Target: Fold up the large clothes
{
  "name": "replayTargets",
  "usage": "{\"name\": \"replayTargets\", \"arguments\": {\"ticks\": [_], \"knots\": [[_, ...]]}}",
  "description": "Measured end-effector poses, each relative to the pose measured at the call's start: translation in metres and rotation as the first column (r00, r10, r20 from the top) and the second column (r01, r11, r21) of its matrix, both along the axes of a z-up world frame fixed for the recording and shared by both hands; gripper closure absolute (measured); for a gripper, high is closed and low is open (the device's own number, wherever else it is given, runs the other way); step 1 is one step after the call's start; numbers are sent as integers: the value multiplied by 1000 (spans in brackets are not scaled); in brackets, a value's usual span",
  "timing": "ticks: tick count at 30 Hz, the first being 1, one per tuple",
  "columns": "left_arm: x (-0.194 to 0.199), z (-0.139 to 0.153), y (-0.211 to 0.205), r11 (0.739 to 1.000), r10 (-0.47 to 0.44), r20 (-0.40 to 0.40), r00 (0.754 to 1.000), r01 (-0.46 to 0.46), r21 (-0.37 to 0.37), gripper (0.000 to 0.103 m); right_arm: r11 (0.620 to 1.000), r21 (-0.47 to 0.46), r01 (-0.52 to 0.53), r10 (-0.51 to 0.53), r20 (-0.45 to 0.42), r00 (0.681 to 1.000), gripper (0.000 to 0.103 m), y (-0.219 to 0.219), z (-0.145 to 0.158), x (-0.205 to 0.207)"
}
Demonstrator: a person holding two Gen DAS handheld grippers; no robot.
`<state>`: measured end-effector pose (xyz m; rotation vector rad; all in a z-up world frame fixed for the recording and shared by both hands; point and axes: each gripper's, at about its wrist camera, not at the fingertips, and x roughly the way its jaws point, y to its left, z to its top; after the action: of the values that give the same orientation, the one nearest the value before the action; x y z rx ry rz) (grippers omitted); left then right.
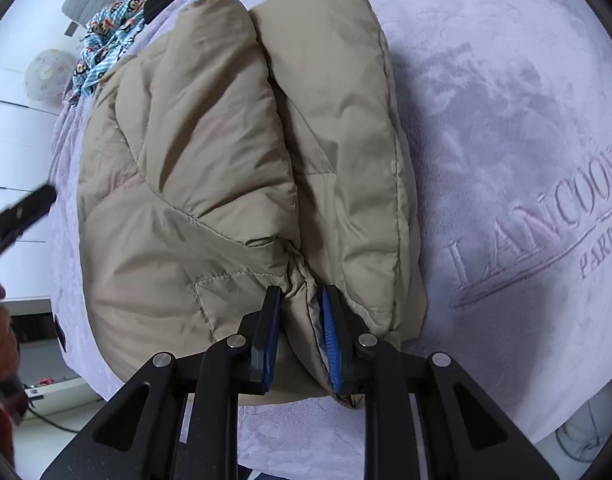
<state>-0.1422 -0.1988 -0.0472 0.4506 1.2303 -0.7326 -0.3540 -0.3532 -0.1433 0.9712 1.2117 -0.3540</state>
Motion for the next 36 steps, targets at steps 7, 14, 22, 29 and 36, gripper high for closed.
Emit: {"name": "replayTargets", "arguments": {"ticks": [7,14,22,29,36], "knots": [[1,-10,47,997,75,-32,997,-75,-3,12,999,-32,21,-22,-37,999,80,15,0,4],[1,-12,76,998,65,-14,998,-65,-4,0,992,-90,86,-91,-50,995,77,23,19,8],[0,-15,82,999,48,-31,998,-48,-3,0,980,-147,132,-135,-13,991,51,36,51,7],[-1,-27,63,998,54,-39,998,-53,47,0,984,-141,113,-110,28,994,29,14,63,14],[3,-22,46,988,133,-37,990,-130,79,0,992,-123,17,-14,23,1000,21,-29,60,26]]}}
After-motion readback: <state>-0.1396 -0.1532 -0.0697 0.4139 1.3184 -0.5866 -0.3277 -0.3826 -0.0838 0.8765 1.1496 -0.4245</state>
